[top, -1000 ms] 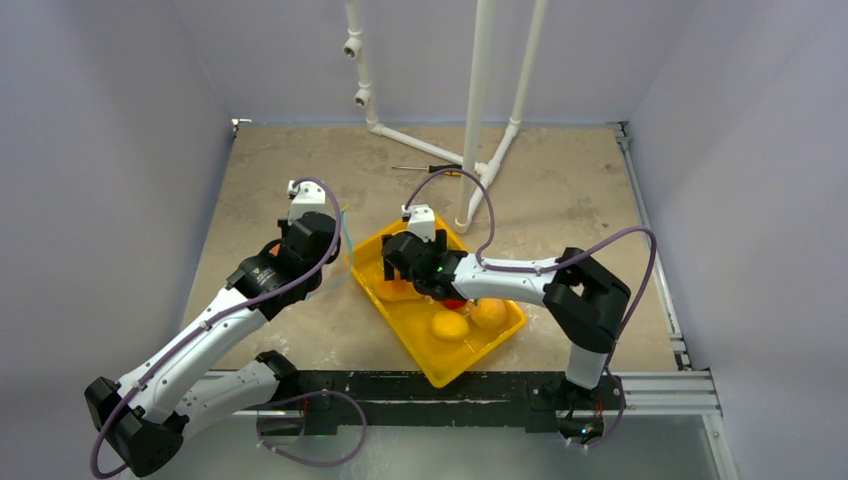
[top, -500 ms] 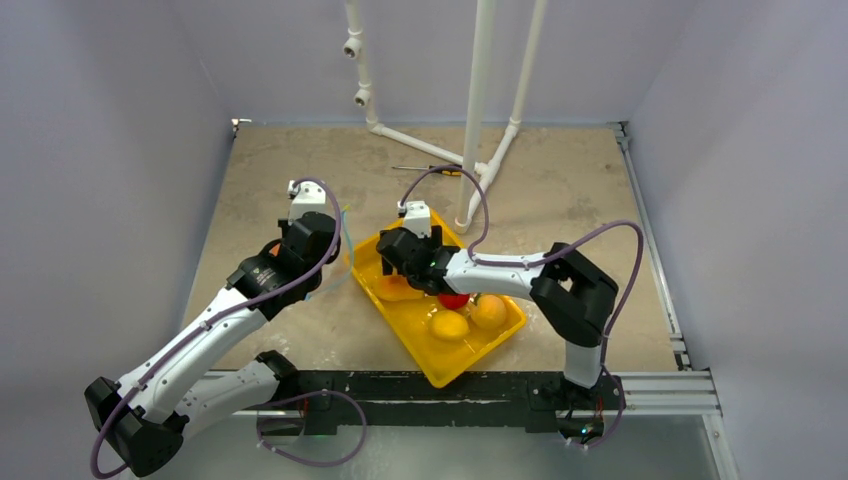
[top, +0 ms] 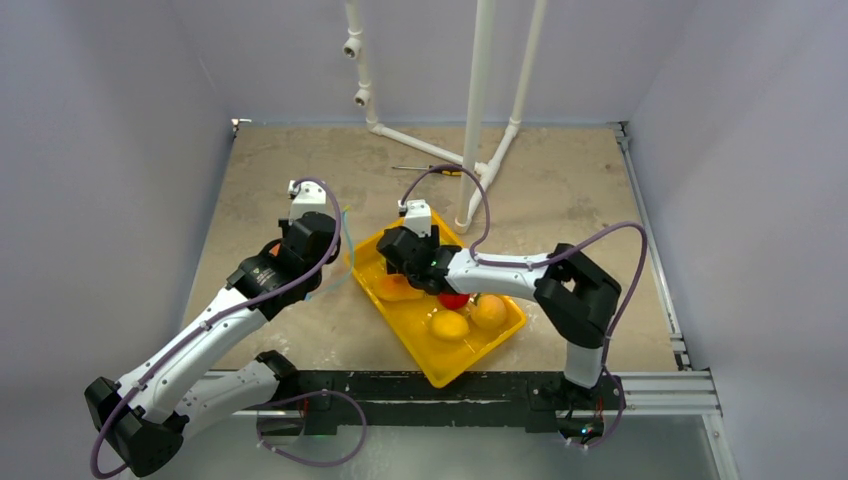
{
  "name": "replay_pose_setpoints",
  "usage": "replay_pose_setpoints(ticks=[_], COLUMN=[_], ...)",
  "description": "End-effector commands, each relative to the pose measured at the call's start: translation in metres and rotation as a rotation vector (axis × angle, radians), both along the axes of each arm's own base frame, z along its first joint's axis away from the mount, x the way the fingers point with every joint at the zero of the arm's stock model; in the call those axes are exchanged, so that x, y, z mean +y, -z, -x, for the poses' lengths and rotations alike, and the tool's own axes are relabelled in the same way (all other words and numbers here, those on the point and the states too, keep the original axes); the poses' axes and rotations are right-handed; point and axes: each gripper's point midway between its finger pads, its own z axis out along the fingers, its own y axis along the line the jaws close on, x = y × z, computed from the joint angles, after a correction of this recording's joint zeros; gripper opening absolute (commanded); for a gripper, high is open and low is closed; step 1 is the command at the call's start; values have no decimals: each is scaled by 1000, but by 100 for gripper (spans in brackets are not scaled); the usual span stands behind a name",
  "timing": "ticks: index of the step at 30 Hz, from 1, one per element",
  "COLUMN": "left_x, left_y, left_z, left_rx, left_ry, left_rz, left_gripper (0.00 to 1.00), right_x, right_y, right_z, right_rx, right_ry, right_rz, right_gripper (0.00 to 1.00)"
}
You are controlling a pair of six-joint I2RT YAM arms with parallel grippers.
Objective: Place the food in the zip-top bag and seal the zipper
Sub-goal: Pick up the fake fruit from the bin, then place the fake fruit in the zipper food storage bag.
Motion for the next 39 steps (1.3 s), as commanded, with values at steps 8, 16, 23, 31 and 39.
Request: replay_pose_setpoints(ticks=[8,16,23,31,39], left_x=[-4,-4,-3,-4,-4], left_y=[-5,-5,-5,-5,-5], left_z=[-3,-3,-3,-3,-3], left_rx=[-25,-27,-26,-27,-28], left_ry=[10,10,9,9,11], left_rz=[15,16,16,16,18], left_gripper=[0,0,0,0,0], right_x=[12,36,63,95,123], right_y=[-122,-186,-214,-212,-194], right_z=[-7,10,22,33,42], right_rx=[-160,-215,-258,-229,-188], right_ry=[-17,-195,-346,-450,-507], right_rz=[-237,-422,-521,-572,-570], right_gripper=[42,41,41,41,43])
